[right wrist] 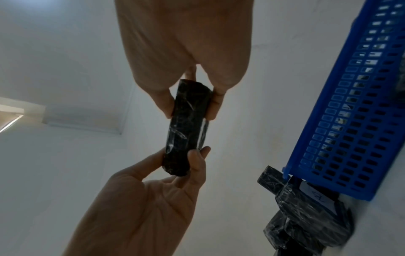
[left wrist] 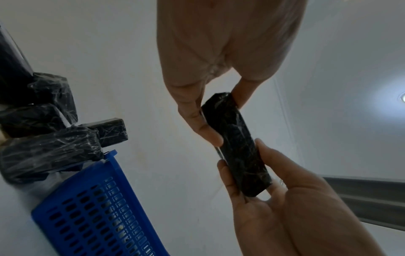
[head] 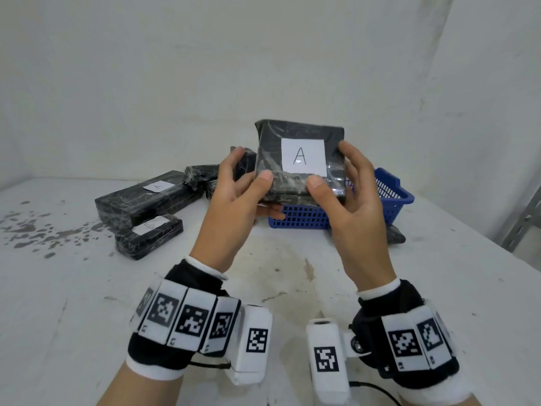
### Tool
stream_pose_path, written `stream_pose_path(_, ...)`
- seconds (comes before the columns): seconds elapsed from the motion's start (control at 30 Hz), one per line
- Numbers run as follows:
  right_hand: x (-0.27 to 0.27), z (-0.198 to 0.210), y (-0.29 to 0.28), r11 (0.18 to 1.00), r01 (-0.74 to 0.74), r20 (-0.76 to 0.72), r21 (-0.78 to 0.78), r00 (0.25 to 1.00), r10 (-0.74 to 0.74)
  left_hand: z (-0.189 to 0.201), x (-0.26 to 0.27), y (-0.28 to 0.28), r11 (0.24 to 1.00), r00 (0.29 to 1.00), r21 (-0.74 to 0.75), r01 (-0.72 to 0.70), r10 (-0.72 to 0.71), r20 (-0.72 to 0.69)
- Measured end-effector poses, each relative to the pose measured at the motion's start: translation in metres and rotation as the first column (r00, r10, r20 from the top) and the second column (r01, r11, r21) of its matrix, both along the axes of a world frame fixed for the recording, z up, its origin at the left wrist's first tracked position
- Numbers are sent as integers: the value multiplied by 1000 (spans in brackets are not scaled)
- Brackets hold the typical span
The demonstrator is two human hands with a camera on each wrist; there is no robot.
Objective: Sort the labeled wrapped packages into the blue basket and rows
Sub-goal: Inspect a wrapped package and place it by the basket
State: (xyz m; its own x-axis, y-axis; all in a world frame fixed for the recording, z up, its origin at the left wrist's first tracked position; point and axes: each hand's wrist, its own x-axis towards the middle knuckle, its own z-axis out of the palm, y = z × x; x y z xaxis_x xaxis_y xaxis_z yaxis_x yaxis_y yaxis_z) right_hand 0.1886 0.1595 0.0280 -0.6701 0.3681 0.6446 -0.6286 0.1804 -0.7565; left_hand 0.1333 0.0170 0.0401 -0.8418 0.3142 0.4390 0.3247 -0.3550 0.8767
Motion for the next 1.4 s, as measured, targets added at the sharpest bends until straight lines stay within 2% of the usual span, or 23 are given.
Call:
stream_pose_path(0.07, 0, 0, 2, 999, -25, 19, -30, 999, 26, 0, 0, 0, 999, 999, -22, 40, -41, -7)
stream_pose_path(0.17, 0, 1, 2, 998, -50, 53, -38, 997, 52, -1, -1, -1, 996, 998, -79, 28, -33, -57)
stream_pose_path(0.33, -1, -2, 0, 998, 41, 33, 51, 999, -42, -5, -3, 0, 982, 988, -182, -45, 17, -154)
stream_pose_path(0.5, -2, -3, 1, 998, 39, 35, 52, 999, -41, -8, -2, 2, 976, 978, -213, -38, -8, -209)
stream_pose_path(0.6, -1, -3, 2, 1000, -15, 51, 14, 999, 14, -7, -3, 1, 983, 980, -179, -43, 7, -197)
stream_pose_path(0.8, 1, 0, 0, 997, -79, 108, -6, 991, 79, -2, -5, -5, 997, 996, -76, -21, 14, -86)
stream_pose_path(1.0, 1, 1, 3, 993, -74, 106, -94, 991, 84, -2, -4, -1, 995, 993, -88, -53, 43, -111)
stream_pose_path(1.4, -1, -5, -7, 998, 57, 40, -30, 998, -56, -4, -2, 2, 990, 990, -83, -115, 108, -85)
